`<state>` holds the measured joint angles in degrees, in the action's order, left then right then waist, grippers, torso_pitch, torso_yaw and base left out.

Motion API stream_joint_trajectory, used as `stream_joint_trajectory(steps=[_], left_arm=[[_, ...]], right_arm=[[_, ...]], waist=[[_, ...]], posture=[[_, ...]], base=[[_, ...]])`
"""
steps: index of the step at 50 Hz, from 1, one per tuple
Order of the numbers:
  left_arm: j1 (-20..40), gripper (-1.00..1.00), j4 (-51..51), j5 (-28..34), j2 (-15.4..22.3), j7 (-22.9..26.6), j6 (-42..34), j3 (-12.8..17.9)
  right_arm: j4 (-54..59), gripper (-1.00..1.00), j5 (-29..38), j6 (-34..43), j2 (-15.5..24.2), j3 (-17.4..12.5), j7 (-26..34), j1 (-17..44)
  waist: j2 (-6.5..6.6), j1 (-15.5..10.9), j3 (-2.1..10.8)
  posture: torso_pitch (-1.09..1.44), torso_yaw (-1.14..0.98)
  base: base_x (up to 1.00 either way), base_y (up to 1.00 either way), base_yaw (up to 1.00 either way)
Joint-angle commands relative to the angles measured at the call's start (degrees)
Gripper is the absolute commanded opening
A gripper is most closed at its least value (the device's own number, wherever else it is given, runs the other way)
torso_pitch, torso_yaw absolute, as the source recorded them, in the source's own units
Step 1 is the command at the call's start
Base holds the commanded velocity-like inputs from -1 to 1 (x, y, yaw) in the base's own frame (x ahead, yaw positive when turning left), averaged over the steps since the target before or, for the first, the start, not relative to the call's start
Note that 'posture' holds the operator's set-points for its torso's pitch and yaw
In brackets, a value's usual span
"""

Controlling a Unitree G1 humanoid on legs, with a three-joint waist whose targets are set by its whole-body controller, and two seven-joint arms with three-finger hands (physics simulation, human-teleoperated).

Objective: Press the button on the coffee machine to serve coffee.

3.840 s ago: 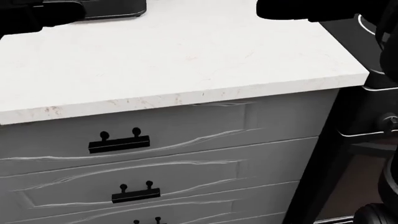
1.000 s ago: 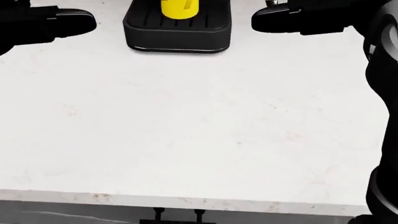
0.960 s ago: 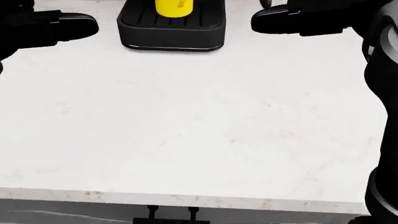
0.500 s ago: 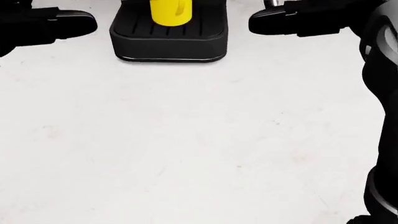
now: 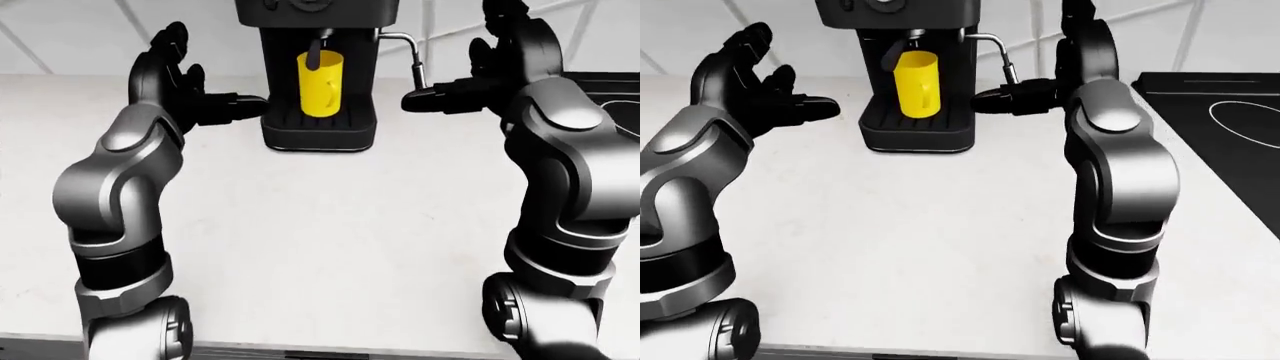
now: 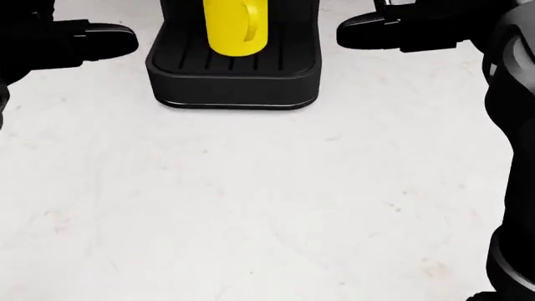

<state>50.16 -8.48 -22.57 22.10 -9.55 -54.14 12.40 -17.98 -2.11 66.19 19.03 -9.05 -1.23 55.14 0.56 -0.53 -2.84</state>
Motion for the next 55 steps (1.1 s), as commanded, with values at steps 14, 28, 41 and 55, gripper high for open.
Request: stream_joint_trajectory(steps=[14,28,41,55], left_arm=[[2.12,1.00,-2.77,0.37,0.40,-0.16,1.36,0.76],[2.72,1.00,-1.85,0.51,0.34,0.15,1.92,0.52],[3.02,1.00,-1.90,-0.09,-0.23,-0.65,0.80,0.60],[3.16,1.00,-1.37,-0.72,-0.23,-0.27,1.37,0.36]], right_arm=[[-1.74,1.00,0.31,-1.73,0.62,-0.75,-0.22,1.31],[-1.17,1.00,0.25,-0.99,0.99,-0.63,-0.02,2.60],[-1.74,1.00,-0.11,-1.30,0.69,-0.90,-0.17,1.71],[-1.06,1.00,-0.36,-2.00,0.65,-0.82,-0.48,1.58]], waist=[[0.00,0.46,1.46],[-0.11,0.36,1.14],[-0.25,0.17,1.54],[-0.19,0.13,4.22]], posture=[[0.00,0.00],[0.00,0.00],[-0.02,0.00],[-0.09,0.00]], base=[[0.00,0.00,0.00],[0.00,0.00,0.00],[0.00,0.00,0.00],[0.00,0.00,0.00]])
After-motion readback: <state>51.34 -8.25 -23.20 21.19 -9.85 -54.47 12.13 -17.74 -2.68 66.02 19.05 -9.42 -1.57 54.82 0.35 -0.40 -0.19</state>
